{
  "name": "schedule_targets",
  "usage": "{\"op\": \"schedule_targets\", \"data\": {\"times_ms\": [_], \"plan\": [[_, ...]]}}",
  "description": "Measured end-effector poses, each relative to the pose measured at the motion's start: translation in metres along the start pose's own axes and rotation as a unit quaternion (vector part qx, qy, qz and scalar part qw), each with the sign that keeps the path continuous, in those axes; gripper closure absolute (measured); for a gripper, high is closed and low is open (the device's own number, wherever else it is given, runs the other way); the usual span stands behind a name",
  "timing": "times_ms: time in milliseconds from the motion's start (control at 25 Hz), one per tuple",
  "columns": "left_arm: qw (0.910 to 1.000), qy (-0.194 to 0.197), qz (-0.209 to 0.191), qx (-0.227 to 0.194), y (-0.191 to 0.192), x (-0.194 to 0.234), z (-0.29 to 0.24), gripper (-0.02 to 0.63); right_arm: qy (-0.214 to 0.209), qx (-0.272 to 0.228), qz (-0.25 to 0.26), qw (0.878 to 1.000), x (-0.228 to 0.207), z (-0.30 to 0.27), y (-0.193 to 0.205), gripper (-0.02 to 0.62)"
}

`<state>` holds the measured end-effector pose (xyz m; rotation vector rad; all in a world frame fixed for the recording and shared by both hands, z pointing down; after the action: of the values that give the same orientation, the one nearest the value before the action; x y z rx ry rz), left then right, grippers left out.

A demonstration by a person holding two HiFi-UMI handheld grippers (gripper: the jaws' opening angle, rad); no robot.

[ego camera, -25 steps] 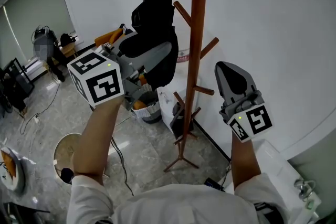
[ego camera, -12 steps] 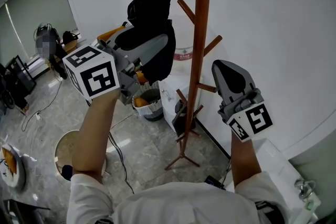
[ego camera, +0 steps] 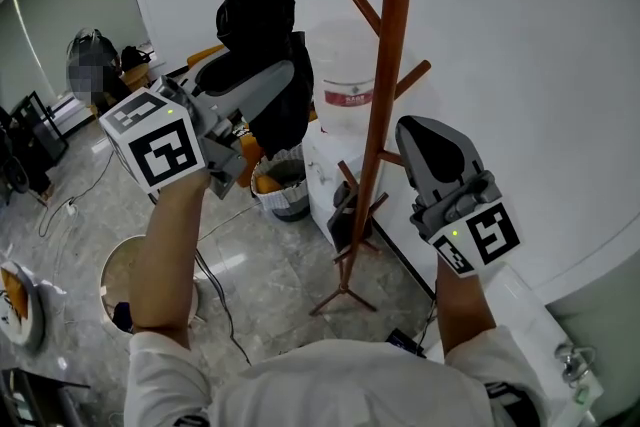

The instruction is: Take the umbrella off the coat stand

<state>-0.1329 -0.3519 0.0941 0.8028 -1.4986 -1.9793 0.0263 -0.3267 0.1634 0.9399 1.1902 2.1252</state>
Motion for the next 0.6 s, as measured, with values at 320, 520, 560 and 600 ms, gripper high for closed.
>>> {"op": "schedule_targets", "data": {"times_ms": [320,520,560,600], "plan": [[0.9993,-0.033,0.015,-0.006,0.008,0.010,0.056,0.344,-0.032,0.009,-0.020,0.999,0.050,-0.011,0.001,0.580],[0.9986,-0.049,0.016,-0.010,0.022,0.006,0.074,0.344,-0.044,0.013,-0.031,0.998,0.063,-0.014,0.009,0.580],[0.9985,-0.051,0.016,-0.009,0.026,0.005,0.076,0.344,-0.047,0.015,-0.034,0.998,0.065,-0.015,0.011,0.580],[0.9984,-0.053,0.015,-0.008,0.030,0.003,0.079,0.344,-0.049,0.017,-0.038,0.998,0.068,-0.016,0.014,0.580]]}}
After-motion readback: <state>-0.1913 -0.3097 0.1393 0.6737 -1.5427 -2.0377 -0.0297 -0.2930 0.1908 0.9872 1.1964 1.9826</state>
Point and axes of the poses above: the fingertips, and each gripper's own axes: z backward along the fingers, x to its left, y out of its underside, the point moved 1 cm from there along z, backward along the fingers, and after that the axes turned 4 degrees about -z, right-handed, at the moved point
